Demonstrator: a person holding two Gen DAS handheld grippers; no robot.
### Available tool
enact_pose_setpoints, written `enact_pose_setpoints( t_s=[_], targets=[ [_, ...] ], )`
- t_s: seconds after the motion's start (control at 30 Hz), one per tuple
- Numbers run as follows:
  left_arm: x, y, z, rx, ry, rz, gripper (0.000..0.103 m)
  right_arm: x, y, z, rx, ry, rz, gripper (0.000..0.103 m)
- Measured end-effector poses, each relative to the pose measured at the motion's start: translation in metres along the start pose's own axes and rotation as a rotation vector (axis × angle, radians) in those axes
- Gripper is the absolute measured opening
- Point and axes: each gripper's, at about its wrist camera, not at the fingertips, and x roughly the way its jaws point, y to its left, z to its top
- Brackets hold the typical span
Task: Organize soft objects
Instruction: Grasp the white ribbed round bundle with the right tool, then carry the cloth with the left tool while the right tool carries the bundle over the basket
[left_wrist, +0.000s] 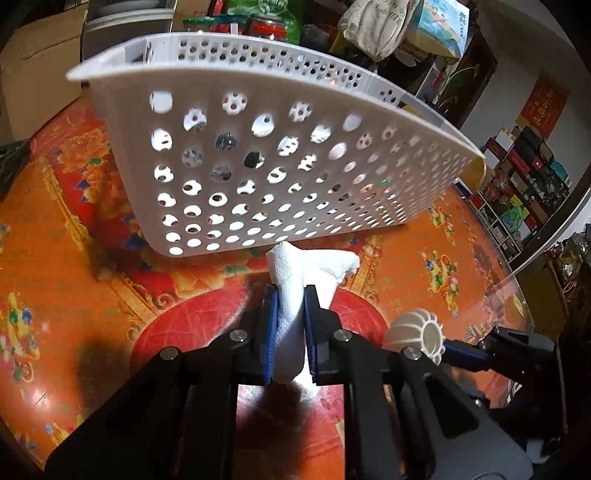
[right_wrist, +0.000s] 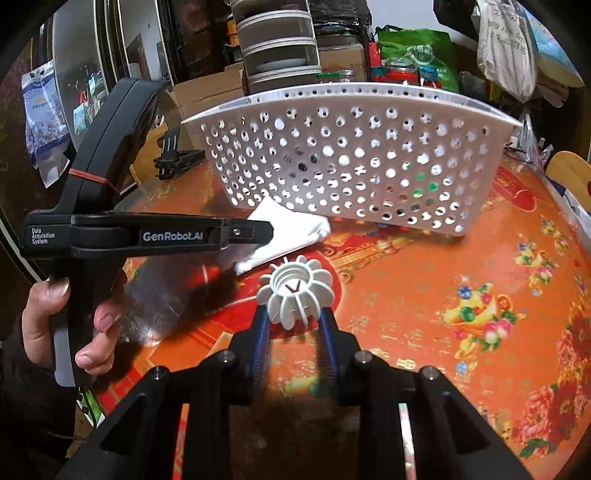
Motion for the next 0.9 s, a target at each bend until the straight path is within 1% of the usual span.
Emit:
enact_pose_setpoints(
  t_s=[0.27,0.5,0.63,0.9],
  targets=[
    [-0.037,-0.011,-0.004,0.032,-0.066,0.011,0.012,-0.037,-0.009,0.005,0.0,-0.071,-0.015,0.025],
    [-0.078,-0.026,-0.001,0.076,-0.134,0.017,0.011,-0.071,-0.015,0.019,-0.011,-0.132,-0.039,0.025],
    [-0.104,-0.035,0.007,0.095,-0.175,0.024,0.011,-0.089,-0.015,0.033,-0.03,-0.164,-0.057,0.025],
    [-0.141,-0.043,0.039,0.101,-0.238,0.036,0.011,-0.103,-0.019,0.067,-0.059,-0.2,-0.088,0.025]
  ],
)
